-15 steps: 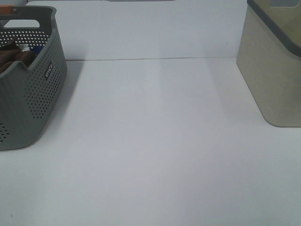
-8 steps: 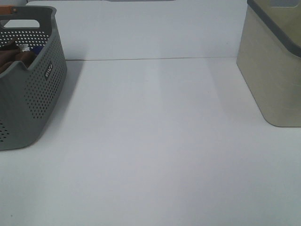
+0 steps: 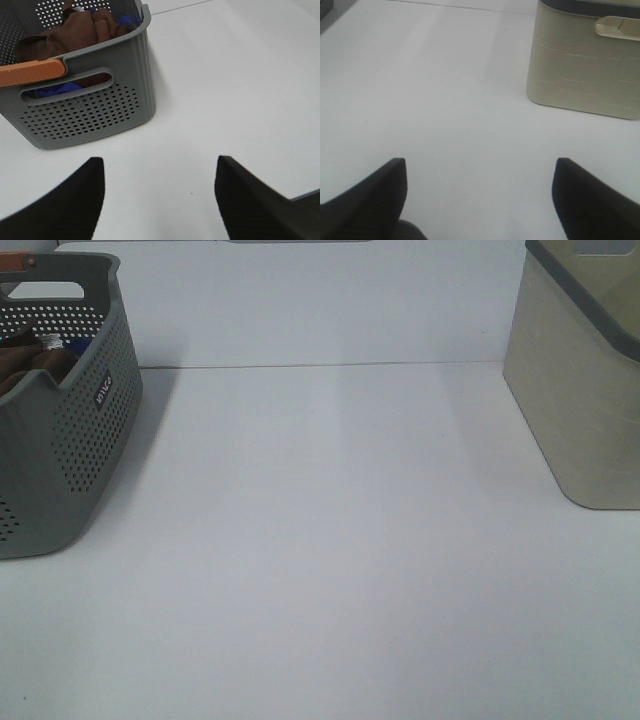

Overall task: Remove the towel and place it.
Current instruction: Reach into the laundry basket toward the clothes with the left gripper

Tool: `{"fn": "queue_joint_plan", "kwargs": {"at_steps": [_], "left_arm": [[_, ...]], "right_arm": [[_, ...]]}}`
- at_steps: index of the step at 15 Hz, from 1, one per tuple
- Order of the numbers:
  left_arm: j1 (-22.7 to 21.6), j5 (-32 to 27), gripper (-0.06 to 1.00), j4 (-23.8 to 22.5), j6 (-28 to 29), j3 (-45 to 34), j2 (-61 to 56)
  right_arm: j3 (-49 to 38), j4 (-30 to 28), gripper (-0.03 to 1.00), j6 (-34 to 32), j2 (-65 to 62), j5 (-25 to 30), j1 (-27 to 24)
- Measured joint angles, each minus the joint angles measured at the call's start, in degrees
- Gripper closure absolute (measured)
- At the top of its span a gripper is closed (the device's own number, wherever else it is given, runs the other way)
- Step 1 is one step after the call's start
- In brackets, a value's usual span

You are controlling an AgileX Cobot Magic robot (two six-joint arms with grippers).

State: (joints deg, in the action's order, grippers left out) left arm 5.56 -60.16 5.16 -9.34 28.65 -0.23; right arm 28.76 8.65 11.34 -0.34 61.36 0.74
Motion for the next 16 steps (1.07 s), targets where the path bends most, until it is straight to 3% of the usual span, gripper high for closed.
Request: {"fn": "queue_joint_plan", "kwargs": {"at_steps": [16], "left_arm": [[0.00,0.00,0.33,0.00,0.00,0.00,0.00]], "right_arm": [[0.00,0.00,0.21,0.00,0.00,0.00,0.00]]}}
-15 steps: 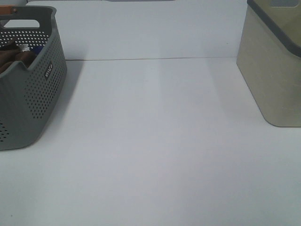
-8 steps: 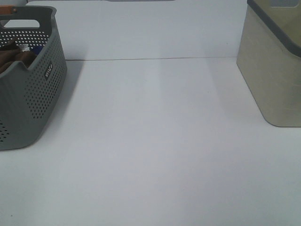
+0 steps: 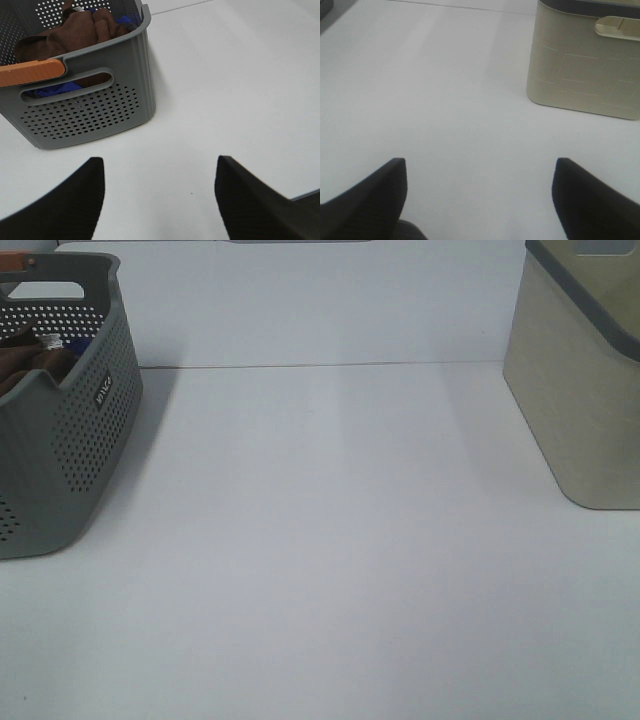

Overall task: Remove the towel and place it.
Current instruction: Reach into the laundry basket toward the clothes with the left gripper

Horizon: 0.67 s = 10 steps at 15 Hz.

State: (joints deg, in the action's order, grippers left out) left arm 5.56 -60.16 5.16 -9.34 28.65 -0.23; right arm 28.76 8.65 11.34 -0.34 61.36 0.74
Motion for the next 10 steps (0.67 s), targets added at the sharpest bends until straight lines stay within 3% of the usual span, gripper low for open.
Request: {"fn": "queue_joint_plan", "kwargs": {"at_steps": [5,8,10], "left_arm": [[0.00,1.43,0.33,-1.32,0.17,0.46,0.11],[0.00,8.08,0.33,-5.90,0.52,1.20,3.95],[0.00,14.44,0.33,-8.25,4.30,1.20,10.14]], "right_arm": [[0.00,0.00,0.21,0.00,0.00,0.00,0.00],[0.00,0.00,0.21,0.00,0.00,0.00,0.00],[0.00,0.00,0.21,0.00,0.00,0.00,0.00]]}}
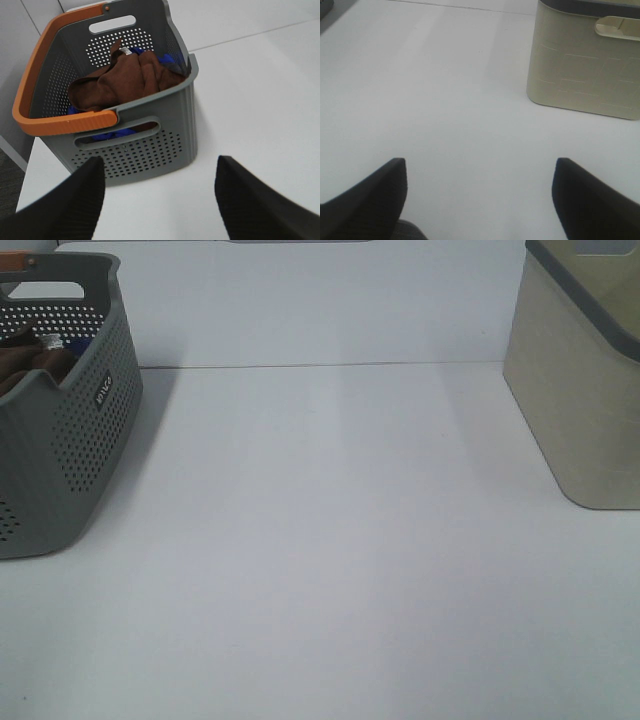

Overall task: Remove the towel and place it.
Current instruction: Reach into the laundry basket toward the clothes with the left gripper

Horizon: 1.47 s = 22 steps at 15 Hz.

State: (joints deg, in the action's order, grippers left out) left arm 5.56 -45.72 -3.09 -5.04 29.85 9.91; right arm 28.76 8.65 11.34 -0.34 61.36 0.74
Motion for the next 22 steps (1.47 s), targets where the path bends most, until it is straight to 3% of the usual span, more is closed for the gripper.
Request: {"fn": "queue_joint_plan", "kwargs": {"at_steps": [4,6,9,12,18,22], "left_arm": [[0.00,11.46,0.33,-4.58,8.31,3.27,15.87],[0.00,12.49,0.33,-7.39,10.83,12.43,33.29],[0.00,9.22,0.33,-7.96,11.29,22.92,48.07],[0.00,2.52,0.33,-8.77,11.29,38.56,66.18],[0.00,-10.03,0.33,-16.10,11.34,64.11,90.76],[0.00,-12.32,0.33,-19.25,11.29,79.93,104.91]], "right_arm": [[0.00,0.00,0.21,0.00,0.00,0.00,0.00],[0.00,0.00,0.21,0.00,0.00,0.00,0.00],[0.00,0.00,0.21,0.00,0.00,0.00,0.00],[0.00,0.00,0.21,0.00,0.00,0.00,0.00],[0.00,0.00,0.21,0.00,0.00,0.00,0.00],[0.00,0.00,0.21,0.00,0.00,0.00,0.00]]}}
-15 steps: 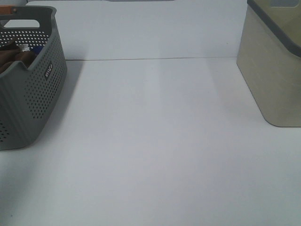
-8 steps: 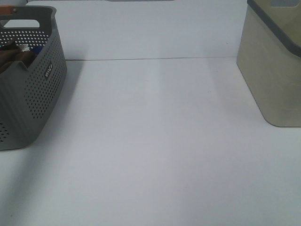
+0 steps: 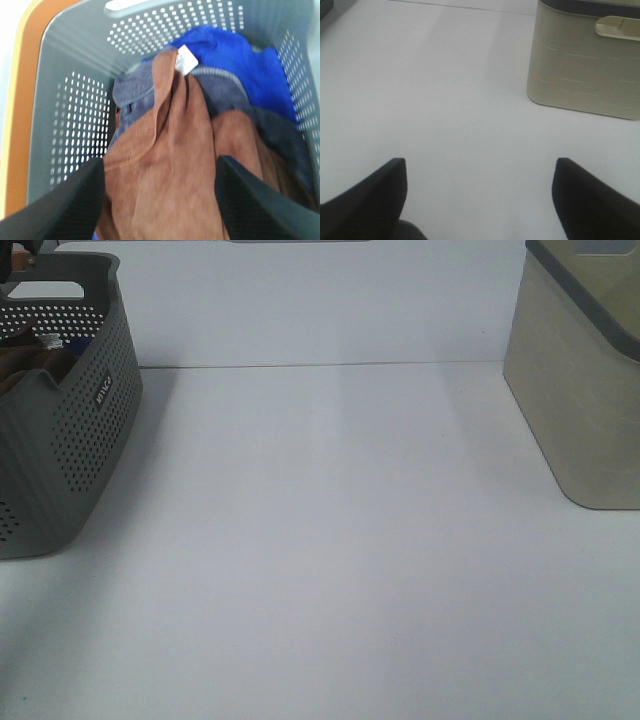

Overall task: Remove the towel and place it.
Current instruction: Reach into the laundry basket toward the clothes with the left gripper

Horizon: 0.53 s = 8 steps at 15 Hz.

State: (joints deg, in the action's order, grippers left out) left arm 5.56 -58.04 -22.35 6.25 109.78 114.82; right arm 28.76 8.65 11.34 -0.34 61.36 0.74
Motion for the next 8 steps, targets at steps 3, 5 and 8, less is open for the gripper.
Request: {"fn": "queue_joint_plan", "kwargs": {"at_steps": [3,5,8], "left_arm": [[-0.34,-0.17,0.33,-0.06,0.00,9.74,8.82],[-1.55,-0.17,0.33,0.11,0.00,15.24,14.27],[-4.13,0.06,0.33,1.66,0.00,19.54,20.51]], "right_arm": [[0.00,0.00,0.21,0.00,0.00,0.00,0.00],[0.00,0.00,0.21,0.00,0.00,0.00,0.00],[0.00,0.00,0.21,0.00,0.00,0.00,0.00]]}}
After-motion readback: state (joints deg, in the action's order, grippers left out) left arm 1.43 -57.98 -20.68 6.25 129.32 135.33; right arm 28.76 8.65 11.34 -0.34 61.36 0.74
